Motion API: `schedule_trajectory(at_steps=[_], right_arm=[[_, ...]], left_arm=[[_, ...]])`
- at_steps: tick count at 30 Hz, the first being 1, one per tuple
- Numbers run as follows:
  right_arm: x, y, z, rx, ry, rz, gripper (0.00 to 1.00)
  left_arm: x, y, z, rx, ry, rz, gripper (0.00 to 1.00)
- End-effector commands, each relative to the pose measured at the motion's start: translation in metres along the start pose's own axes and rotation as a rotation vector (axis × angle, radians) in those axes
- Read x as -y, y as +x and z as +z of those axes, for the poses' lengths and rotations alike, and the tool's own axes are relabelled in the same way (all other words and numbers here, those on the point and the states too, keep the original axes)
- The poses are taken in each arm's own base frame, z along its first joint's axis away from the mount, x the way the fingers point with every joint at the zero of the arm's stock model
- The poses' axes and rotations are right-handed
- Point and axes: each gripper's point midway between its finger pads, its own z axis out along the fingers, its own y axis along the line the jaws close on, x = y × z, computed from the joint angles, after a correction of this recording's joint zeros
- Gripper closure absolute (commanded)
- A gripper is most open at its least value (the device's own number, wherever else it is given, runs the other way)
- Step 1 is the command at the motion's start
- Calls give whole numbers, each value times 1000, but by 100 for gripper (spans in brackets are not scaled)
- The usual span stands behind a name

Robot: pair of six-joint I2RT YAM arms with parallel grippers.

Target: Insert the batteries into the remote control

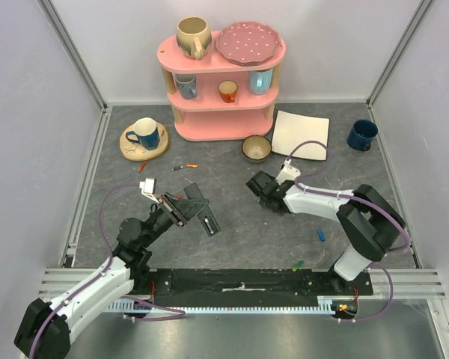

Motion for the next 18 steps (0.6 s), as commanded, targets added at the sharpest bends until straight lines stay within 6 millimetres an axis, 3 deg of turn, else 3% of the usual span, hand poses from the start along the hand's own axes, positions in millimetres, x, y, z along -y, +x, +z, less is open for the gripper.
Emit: schedule_trajectory(at_steps=[1, 4, 14, 18], right_arm=[[9, -17, -1, 78, 159, 56, 78], [10, -16, 0, 73, 208, 24, 77], [16, 0, 8, 18, 234, -18, 53], [16, 1, 8, 11, 231, -29, 53]], left_arm=[[-45, 19, -19, -14, -95, -15, 98], [-45, 19, -19, -12, -96, -17, 98], [-48, 19, -20, -11, -110, -20, 98], [-48, 19, -20, -14, -108, -21, 98]])
